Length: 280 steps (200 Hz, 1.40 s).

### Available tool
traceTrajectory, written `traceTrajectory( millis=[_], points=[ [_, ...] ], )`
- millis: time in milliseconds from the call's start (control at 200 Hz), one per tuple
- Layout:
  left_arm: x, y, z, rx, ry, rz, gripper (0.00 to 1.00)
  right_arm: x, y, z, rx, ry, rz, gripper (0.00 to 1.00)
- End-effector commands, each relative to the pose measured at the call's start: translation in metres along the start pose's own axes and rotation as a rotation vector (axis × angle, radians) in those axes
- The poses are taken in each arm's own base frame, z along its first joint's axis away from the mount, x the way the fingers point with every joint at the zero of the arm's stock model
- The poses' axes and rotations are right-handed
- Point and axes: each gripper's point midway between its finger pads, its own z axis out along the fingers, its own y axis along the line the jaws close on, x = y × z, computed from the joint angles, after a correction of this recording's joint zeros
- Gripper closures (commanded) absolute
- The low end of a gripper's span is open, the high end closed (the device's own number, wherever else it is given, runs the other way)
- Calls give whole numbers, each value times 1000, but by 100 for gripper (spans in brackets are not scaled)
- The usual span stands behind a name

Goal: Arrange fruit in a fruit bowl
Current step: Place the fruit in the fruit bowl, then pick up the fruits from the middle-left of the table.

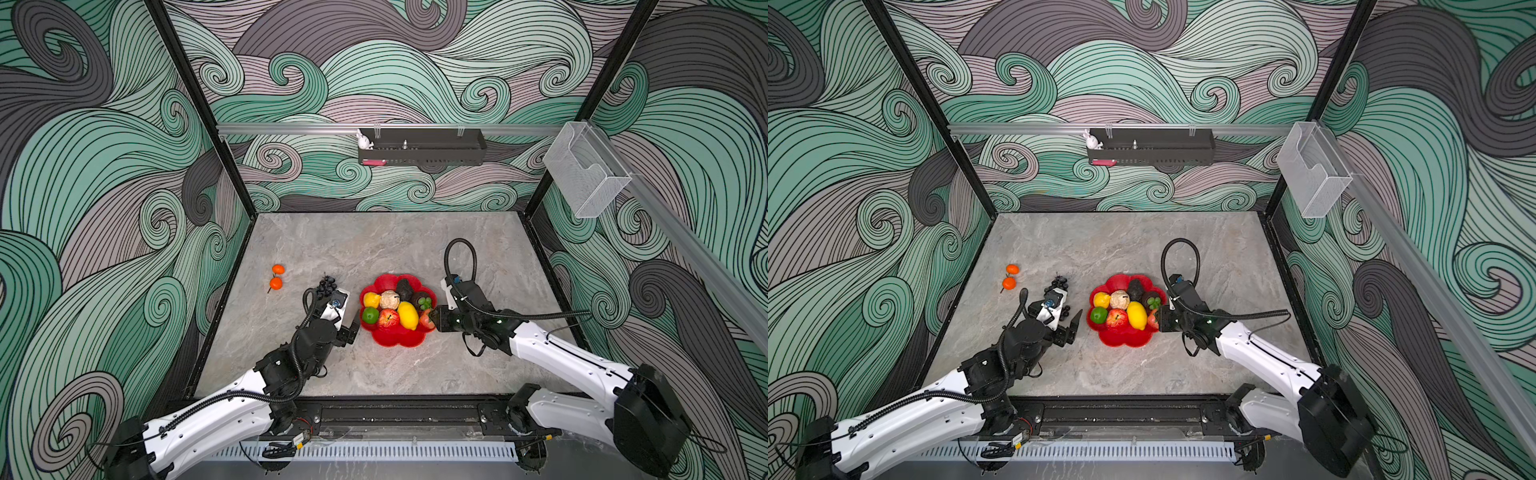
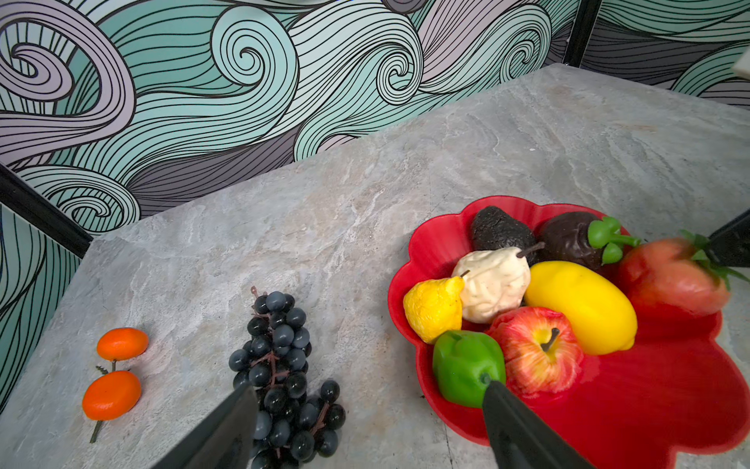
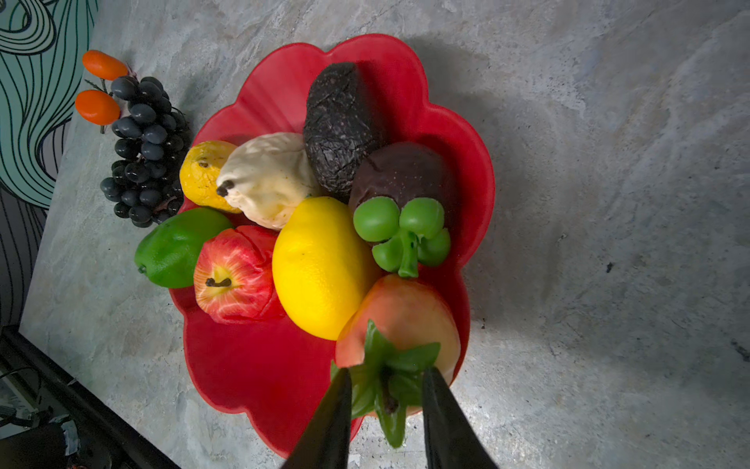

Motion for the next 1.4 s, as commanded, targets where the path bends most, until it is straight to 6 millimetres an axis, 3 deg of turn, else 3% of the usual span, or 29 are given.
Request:
traceTrajectory(
  millis=[0,150,350,580,675,866,1101,1186,1286,1396],
  points=[
    [-3,3,1,-12,-12,-35,11,-3,-7,-5,32,-19,-7,63],
    [-9,6,2,-26,-25,-71,11,-8,-6,-16,43,-36,-28,53],
    [-28,14,4,-60,20,-197,11,-27,2,-51,22,-121,-73,42],
    [-29,26,30,-146,200,-247,11,-37,11,-82,-52,-246,-72,36],
    [-25,49,44,-237,279,-304,11,-35,7,-87,-51,-278,-58,34],
    [-12,125,60,-604,391,-323,12,-24,3,-88,-70,-275,-43,32],
    [35,198,67,-785,525,-517,12,-10,3,-86,-111,-249,-36,29],
    [69,220,69,-848,617,-549,12,-4,1,-85,-117,-248,-35,29],
    [100,235,76,-844,703,-637,15,0,-1,-86,-118,-249,-39,27],
    [122,243,82,-815,827,-712,23,3,-2,-87,-122,-249,-48,27]
  ],
)
